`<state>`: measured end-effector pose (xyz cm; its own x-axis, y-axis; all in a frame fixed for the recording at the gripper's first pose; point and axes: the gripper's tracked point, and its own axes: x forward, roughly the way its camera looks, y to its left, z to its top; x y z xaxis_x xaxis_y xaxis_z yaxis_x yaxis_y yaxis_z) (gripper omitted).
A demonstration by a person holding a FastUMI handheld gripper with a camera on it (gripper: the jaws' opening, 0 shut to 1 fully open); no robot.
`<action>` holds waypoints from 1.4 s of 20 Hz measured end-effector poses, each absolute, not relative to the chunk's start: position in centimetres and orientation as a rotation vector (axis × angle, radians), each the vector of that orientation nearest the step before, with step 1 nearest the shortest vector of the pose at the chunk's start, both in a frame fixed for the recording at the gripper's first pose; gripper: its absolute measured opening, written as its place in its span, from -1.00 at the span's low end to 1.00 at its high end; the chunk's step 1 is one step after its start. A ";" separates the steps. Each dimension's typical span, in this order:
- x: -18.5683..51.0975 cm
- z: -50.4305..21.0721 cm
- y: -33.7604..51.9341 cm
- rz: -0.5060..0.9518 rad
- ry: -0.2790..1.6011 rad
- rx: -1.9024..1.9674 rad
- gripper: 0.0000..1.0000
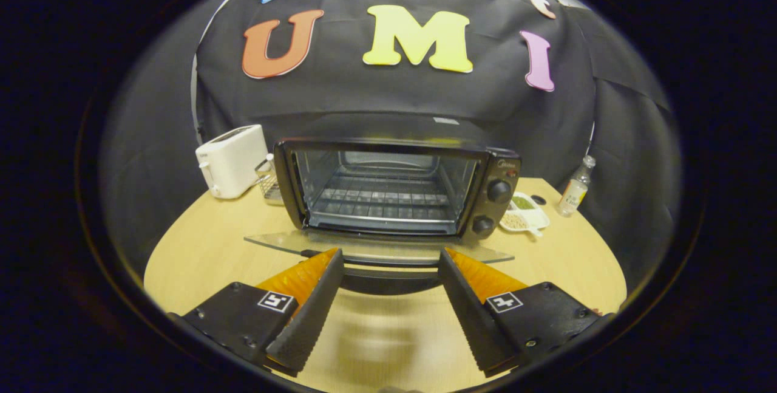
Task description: Open the toaster oven, put the food inside, and close the toaster oven door.
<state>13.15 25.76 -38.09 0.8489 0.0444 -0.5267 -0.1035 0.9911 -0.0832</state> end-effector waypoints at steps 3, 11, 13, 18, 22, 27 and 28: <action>11.4 -40.6 25.5 0.095 0.619 -0.104 1.00; 9.8 -46.2 24.8 0.105 0.769 -0.093 1.00; 9.7 -46.9 24.8 0.106 0.800 -0.101 1.00; 9.5 -47.2 24.5 0.120 0.813 -0.161 1.00; 9.4 -44.9 23.0 0.173 0.777 -0.118 1.00; 11.0 -38.9 15.3 0.190 0.664 -0.174 1.00; 11.2 -37.9 13.3 0.192 0.649 -0.187 1.00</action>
